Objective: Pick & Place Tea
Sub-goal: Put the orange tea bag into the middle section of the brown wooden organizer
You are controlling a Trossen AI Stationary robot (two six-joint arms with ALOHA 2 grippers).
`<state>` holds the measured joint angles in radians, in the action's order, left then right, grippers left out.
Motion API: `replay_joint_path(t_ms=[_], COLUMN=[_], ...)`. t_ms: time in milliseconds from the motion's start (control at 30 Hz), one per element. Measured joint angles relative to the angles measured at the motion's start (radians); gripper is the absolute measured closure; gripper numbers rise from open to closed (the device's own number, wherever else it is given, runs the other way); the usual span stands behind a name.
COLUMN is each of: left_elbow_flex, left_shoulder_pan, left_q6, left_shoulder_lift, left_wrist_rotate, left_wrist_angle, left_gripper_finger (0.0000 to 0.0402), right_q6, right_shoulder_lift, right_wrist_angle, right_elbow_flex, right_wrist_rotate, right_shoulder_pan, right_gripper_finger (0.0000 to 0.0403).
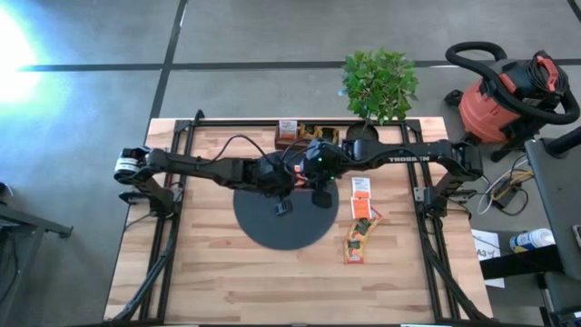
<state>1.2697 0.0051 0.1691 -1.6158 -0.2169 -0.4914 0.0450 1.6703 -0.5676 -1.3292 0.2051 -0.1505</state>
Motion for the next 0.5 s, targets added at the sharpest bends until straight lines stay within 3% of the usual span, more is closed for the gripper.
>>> replay_joint_path(t_ms=[167,400,500], left_elbow_flex=[-0.005,-0.063,-0.146], left_shoulder_pan=[-0.001,-0.020,-0.029], left_q6=[0.074,0.233,0.292], left_shoulder_lift=[0.032,0.108,0.175], left_wrist_rotate=[-0.060,-0.132,-0.159], left_wrist_angle=[-0.026,-0.083,-0.055], left_gripper_finger=[0.0330,0.0297,0.0296], right_q6=[-0.037,-0.075,-0.067], right_shoulder_lift=[0.000,-0.024,-0.045], right_wrist_angle=[-0.004,0.021,0.036], right_elbow_flex=[0.003,0.004,0.002], right_wrist_rotate=[-0.009,-0.211,-0.236], right_shoulder_pan=[0.000,-0.002,-0.002], right_gripper_finger=[0.0394,0.0394,0.0394])
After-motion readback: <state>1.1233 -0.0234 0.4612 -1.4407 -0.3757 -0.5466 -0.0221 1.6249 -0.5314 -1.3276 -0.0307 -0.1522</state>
